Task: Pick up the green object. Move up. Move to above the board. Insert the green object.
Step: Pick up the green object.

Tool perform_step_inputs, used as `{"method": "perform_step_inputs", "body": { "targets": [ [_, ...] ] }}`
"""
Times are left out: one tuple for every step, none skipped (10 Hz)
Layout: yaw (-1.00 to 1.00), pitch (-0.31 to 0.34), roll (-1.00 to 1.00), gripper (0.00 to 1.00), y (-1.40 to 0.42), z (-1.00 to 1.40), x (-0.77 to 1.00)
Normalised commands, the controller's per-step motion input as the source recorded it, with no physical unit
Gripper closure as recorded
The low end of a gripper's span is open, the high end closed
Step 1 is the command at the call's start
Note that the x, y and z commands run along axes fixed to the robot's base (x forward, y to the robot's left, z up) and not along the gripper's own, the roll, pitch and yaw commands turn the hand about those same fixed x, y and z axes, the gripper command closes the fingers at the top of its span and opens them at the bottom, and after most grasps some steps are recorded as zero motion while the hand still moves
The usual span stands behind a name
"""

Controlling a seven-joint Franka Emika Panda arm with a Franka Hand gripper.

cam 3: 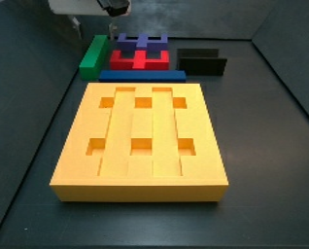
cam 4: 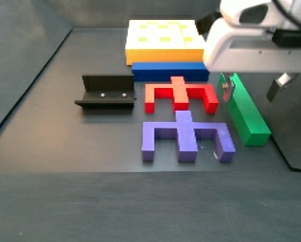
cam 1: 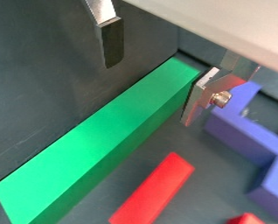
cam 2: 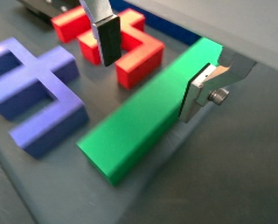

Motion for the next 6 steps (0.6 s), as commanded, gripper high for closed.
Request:
{"method": "perform_step_inputs", "body": {
  "targets": [
    [0.00, 0.000, 0.15, 0.00, 0.00, -0.47, 0.00],
    [0.00, -0.034, 0.11, 0.00, 0.00, -0.47, 0.00],
    [0.00, 0.000, 0.08, 0.00, 0.00, -0.31, 0.20],
    [0.00, 0.000, 0.10, 0.00, 0.00, -0.35, 0.09],
    [0.00, 0.000, 0.09, 0.00, 0.00, -0.28, 0.11],
    [0.00, 0.000, 0.09, 0.00, 0.00, -0.28, 0.07]
  ]
}}
